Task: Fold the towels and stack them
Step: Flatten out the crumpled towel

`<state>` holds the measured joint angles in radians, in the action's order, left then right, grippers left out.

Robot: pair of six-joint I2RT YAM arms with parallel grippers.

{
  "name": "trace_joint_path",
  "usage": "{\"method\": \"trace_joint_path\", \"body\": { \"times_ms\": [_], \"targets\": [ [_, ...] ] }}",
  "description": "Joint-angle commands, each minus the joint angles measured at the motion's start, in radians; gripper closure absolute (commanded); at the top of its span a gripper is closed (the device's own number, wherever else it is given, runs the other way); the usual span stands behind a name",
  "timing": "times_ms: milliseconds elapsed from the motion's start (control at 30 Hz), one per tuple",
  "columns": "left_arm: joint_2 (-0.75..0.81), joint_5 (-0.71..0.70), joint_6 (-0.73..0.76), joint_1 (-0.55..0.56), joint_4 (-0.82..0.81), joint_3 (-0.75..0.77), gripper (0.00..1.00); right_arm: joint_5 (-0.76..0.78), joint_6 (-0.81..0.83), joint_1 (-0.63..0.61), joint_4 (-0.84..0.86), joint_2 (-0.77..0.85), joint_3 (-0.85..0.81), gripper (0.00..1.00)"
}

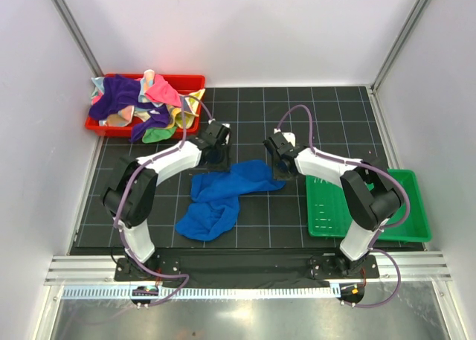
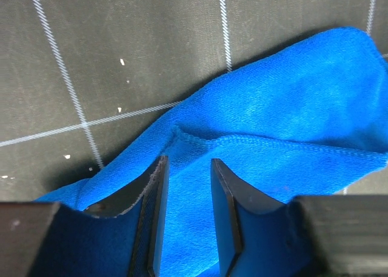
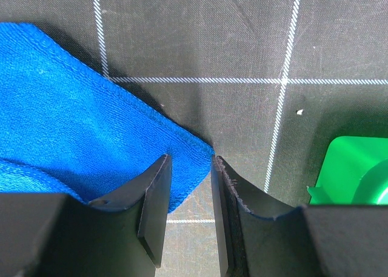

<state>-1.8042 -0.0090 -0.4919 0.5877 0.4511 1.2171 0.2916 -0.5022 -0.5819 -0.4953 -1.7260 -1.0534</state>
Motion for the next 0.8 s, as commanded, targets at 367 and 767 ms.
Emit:
{"method": "trace_joint_path", "body": {
  "times_ms": [367, 767],
  "targets": [
    [-0.067, -0.131, 0.073, 0.055, 0.086, 0.110, 0.57, 0.004, 0.013, 0.013, -0.008, 0.014, 0.012, 0.57],
    [-0.066, -0.126, 0.067, 0.057, 0.070, 0.131, 0.79, -0.011, 0.013, 0.011, -0.005, -0.010, 0.007, 0.67]
  ]
}}
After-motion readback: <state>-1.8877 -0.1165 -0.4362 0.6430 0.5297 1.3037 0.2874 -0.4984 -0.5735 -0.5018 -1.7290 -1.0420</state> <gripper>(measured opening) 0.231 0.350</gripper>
